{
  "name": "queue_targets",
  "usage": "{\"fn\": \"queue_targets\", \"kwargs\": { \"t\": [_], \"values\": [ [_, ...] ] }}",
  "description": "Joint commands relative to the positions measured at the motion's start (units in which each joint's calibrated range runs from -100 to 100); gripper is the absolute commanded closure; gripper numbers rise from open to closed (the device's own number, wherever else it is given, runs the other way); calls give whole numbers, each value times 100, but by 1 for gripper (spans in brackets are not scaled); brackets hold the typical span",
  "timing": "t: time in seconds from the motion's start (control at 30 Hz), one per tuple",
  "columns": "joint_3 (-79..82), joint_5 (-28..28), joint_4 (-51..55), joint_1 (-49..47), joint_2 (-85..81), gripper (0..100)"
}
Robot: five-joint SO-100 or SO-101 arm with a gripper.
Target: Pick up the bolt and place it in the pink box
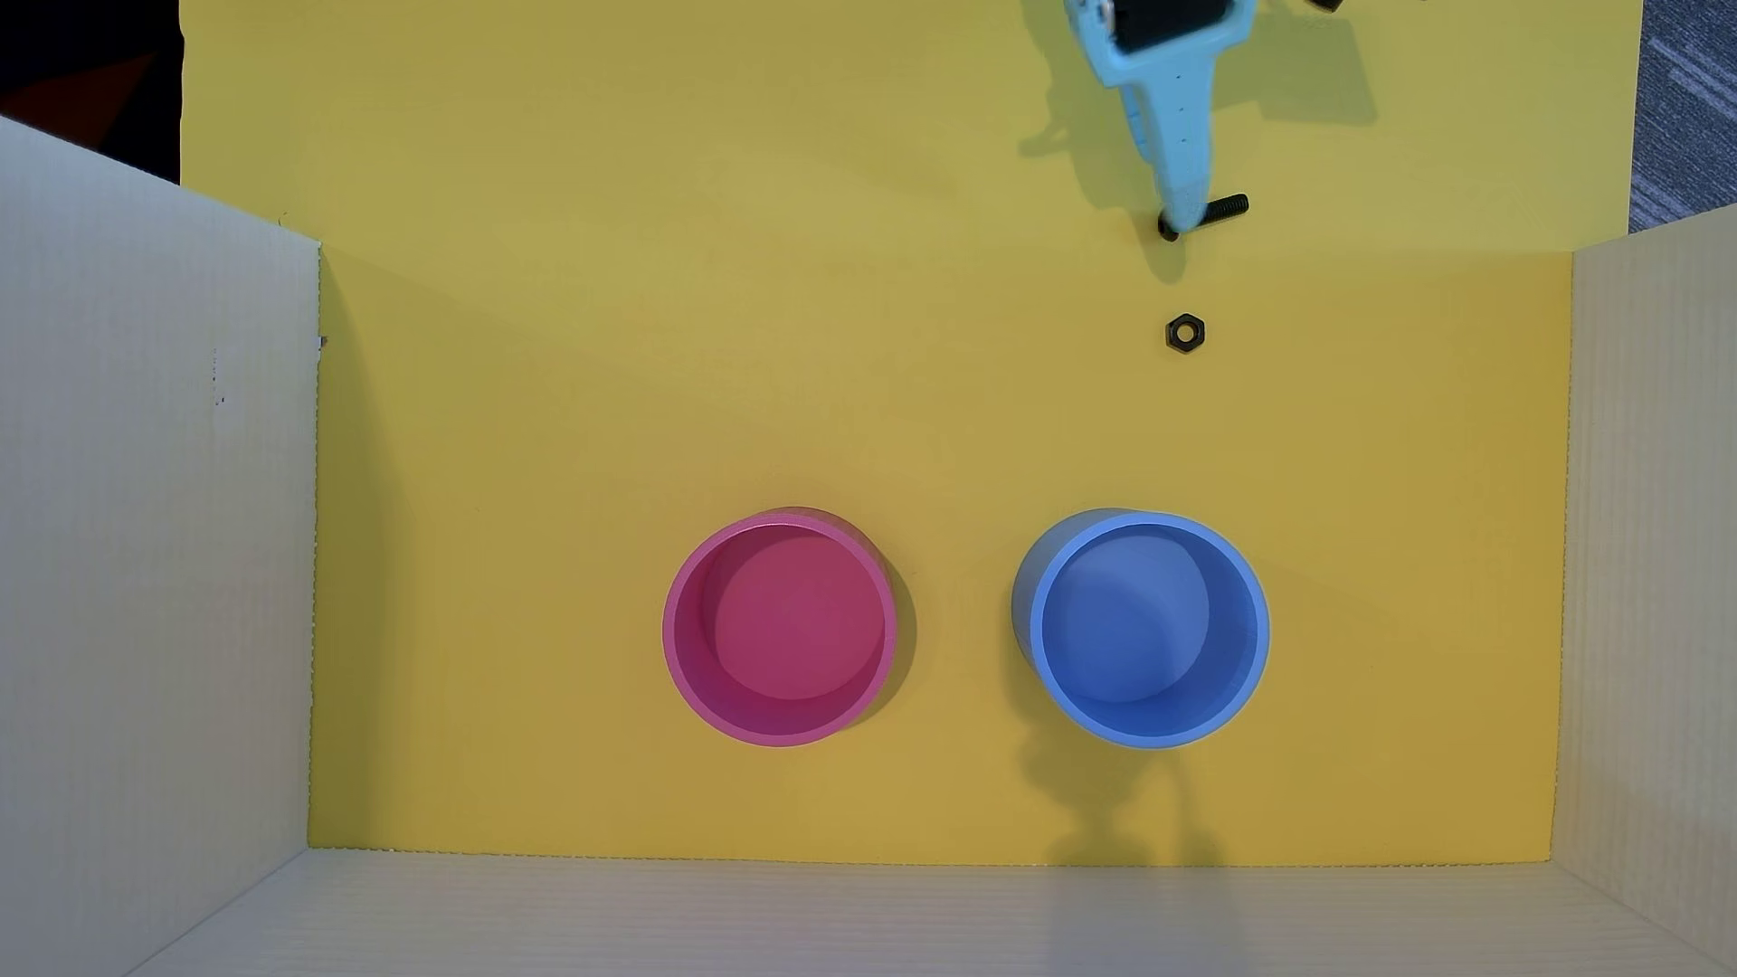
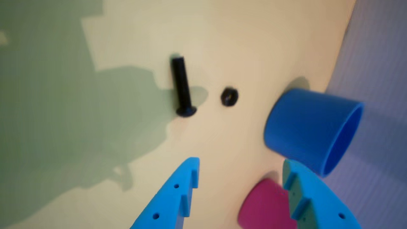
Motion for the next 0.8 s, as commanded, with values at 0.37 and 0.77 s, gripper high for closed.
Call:
{"fn": "queue_targets", "kwargs": {
  "t": [0.37,0.77],
  "values": [
    [-519,-15,45,-644,41,78],
    [-1053,-47,131,-652,1312,76]
  ]
}}
